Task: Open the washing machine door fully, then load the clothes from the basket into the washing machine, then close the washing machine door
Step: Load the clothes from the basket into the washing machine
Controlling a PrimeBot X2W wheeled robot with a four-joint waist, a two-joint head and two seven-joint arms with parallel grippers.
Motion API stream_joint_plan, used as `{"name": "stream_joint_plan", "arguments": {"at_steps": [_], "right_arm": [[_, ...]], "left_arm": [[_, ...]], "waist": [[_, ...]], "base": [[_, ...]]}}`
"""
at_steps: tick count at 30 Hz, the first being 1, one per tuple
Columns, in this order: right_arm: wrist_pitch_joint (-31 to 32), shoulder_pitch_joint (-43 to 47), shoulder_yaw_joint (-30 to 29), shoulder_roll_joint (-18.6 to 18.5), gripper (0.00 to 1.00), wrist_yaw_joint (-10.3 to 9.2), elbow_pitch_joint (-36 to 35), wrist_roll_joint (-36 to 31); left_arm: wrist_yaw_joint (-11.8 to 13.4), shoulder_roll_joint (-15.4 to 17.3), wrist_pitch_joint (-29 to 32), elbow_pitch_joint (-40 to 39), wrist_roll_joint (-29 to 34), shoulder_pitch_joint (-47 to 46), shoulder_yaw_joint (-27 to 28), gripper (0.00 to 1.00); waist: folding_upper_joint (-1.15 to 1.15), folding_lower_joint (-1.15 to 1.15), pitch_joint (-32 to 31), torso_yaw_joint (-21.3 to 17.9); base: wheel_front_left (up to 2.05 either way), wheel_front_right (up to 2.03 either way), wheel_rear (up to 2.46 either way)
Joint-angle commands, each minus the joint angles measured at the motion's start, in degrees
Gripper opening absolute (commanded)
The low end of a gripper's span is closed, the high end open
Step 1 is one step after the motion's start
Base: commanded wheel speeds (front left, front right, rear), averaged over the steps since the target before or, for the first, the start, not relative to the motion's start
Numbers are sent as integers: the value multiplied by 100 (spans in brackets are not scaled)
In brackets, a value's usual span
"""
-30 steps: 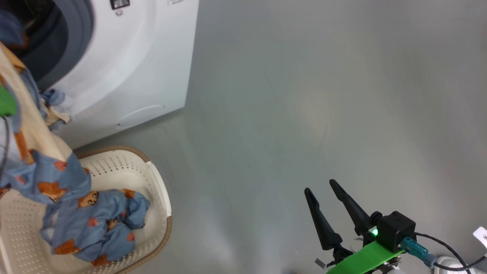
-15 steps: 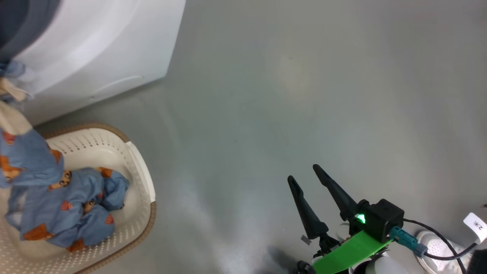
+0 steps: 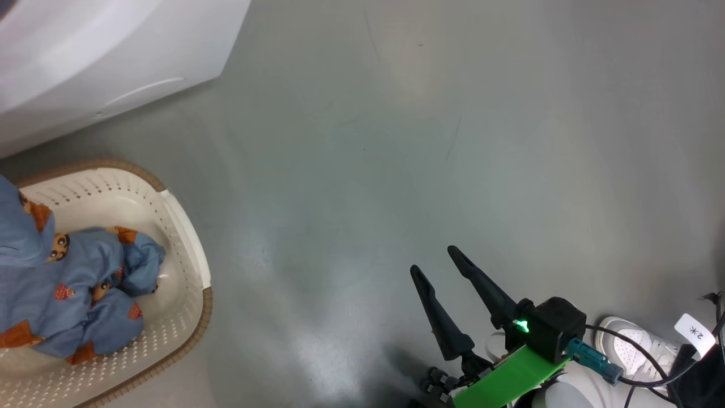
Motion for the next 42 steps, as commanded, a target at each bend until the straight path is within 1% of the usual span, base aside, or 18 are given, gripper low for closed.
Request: {"name": "stream_joint_plan", "arguments": {"at_steps": [1,6,11,19,25,28,35,36,37,38,40,42], "right_arm": [[-69,119,124,-52,100,9,-97,25],[-69,192,156,-52,100,9,-128,7],[-69,228,206,-52,100,9,-145,9],[-69,282,270,-52,100,9,-133,-10],[-69,267,342,-52,100,9,-103,24],[-69,255,357,-52,100,9,-98,38],[-69,225,322,-52,100,9,-74,32],[-69,216,320,-52,100,9,-71,34],[-69,209,320,-52,100,9,-70,35],[-69,201,318,-52,100,9,-71,38],[-69,187,310,-52,100,9,-70,37],[-69,169,306,-52,100,9,-64,24]], "left_arm": [[42,267,-66,-98,45,-176,24,0],[67,263,-165,-47,113,-391,-85,0],[26,237,-316,-166,65,-568,-101,0],[119,257,-468,-363,121,-582,-168,0],[184,259,100,-82,154,-517,-296,0],[222,269,225,-26,157,-533,-315,0],[202,333,547,280,156,-625,-407,0],[201,339,577,342,151,-642,-414,6],[186,338,604,404,129,-659,-412,16],[183,337,599,452,115,-675,-412,19],[181,336,588,554,100,-688,-424,22],[167,324,523,682,77,-703,-445,32]], "waist": [[0,0,17,-3],[0,0,84,5],[0,0,156,13],[0,0,195,-4],[0,0,218,-1],[0,0,218,-2],[0,0,182,13],[0,0,177,20],[0,0,171,27],[0,0,166,35],[0,0,151,52],[0,0,129,72]], "base": [[0,0,0],[0,0,0],[0,0,0],[0,0,0],[0,0,0],[0,0,0],[0,0,0],[0,0,0],[0,0,0],[0,0,0],[0,0,0],[0,0,0]]}}
